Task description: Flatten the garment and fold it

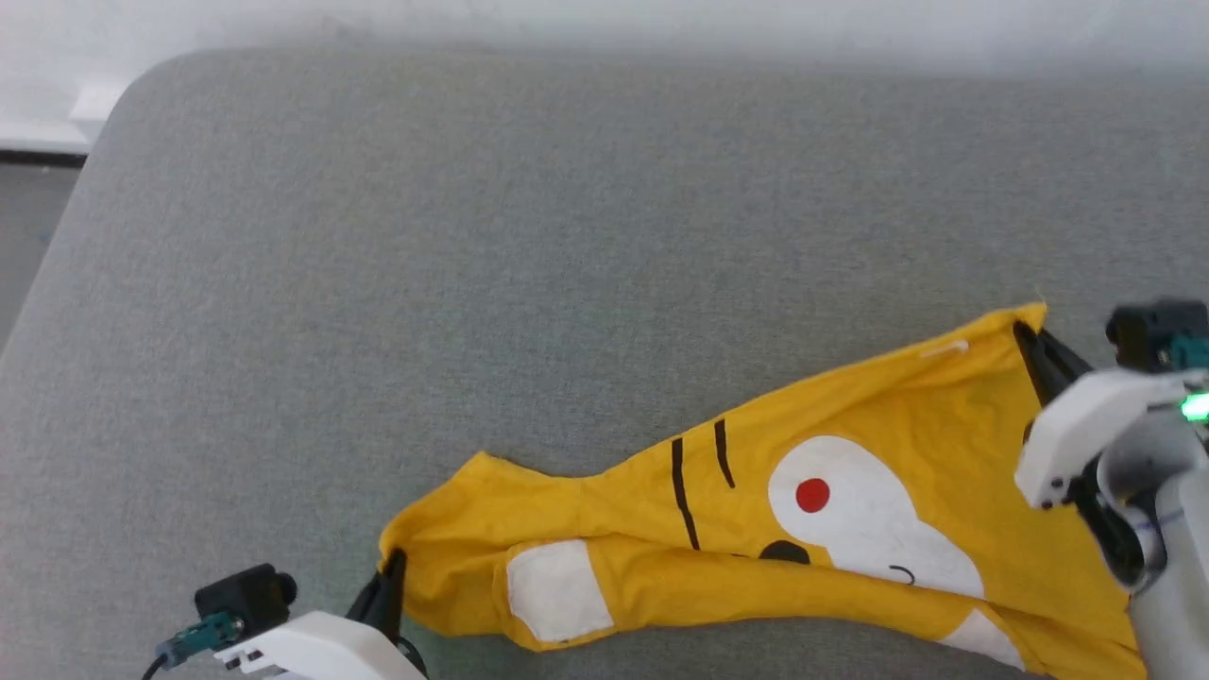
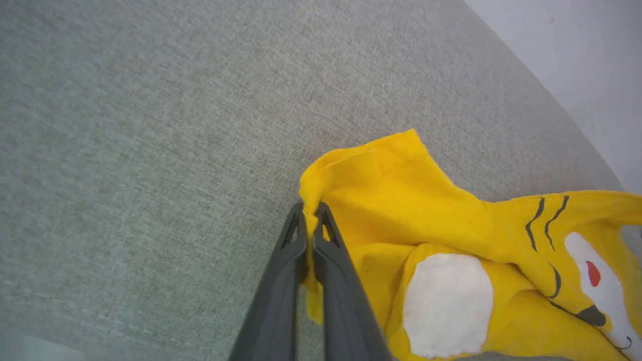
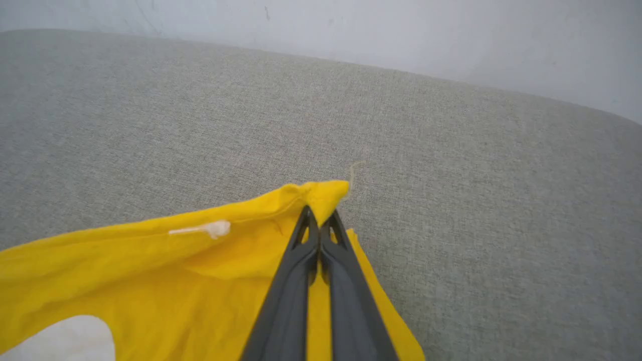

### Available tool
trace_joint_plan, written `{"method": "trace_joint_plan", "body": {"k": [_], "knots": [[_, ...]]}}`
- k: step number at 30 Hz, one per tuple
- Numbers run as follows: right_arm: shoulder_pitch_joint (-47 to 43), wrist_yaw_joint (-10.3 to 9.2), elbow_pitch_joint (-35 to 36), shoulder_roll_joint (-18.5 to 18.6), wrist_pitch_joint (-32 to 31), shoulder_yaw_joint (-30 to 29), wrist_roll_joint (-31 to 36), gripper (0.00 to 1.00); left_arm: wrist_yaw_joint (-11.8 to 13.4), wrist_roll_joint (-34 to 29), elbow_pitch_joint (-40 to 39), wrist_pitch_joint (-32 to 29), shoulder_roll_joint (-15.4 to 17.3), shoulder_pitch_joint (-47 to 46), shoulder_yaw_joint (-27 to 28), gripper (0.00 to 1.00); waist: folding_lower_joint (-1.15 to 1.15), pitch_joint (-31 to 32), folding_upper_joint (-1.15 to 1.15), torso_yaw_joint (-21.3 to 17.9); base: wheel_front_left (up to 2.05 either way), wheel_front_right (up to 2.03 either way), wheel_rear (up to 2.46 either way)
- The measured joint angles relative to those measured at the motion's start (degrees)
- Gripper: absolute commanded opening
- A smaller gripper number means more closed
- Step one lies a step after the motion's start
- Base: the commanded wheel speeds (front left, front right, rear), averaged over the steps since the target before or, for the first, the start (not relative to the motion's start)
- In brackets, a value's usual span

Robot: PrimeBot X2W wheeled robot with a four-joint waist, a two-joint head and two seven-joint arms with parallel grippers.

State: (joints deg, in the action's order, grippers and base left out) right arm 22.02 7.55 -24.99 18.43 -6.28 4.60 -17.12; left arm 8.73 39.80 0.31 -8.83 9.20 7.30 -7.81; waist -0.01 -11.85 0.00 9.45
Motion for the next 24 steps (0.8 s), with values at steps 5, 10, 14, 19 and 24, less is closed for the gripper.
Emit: {"method": "trace_joint_plan", "body": {"k": [5, 10, 14, 19, 24], "knots": [[-9.7, 0.01, 9.7, -3.8, -0.1, -6.1, 0.5, 0.00, 0.1, 0.0, -2.8, 2.6, 0.1, 0.1, 1.4, 0.00, 0.00, 2.4, 0.00, -2.4, 0.00, 0.00, 0.00], [-14.5, -0.01, 19.9, -4.7, -4.4, -10.3, 1.7, 0.00, -0.7, -0.5, -6.8, 2.0, 1.7, -3.9, 1.2, 0.00, 0.00, 4.4, 0.00, -4.7, 0.00, 0.00, 0.00], [-15.0, -0.01, 28.0, -3.2, -10.5, -10.8, 3.0, 0.00, -3.0, -3.8, -8.1, -0.6, 5.7, -12.8, -0.8, 0.00, 0.00, 5.4, 0.00, -6.2, 0.00, 0.00, 0.00], [-11.9, 0.00, 34.7, 3.0, -18.4, -9.0, 3.6, 0.00, -5.2, -4.4, -6.9, -2.6, 6.1, -26.9, -1.9, 0.00, 0.01, 4.6, 0.00, -7.4, 0.00, 0.00, 0.00], [-1.6, 0.00, 37.1, 9.5, -23.3, -6.6, 2.9, 0.00, -6.1, -5.7, -1.9, -3.8, 6.2, -42.5, -2.8, 0.00, 0.02, 1.4, 0.00, -8.1, 0.00, 0.00, 0.00]]}}
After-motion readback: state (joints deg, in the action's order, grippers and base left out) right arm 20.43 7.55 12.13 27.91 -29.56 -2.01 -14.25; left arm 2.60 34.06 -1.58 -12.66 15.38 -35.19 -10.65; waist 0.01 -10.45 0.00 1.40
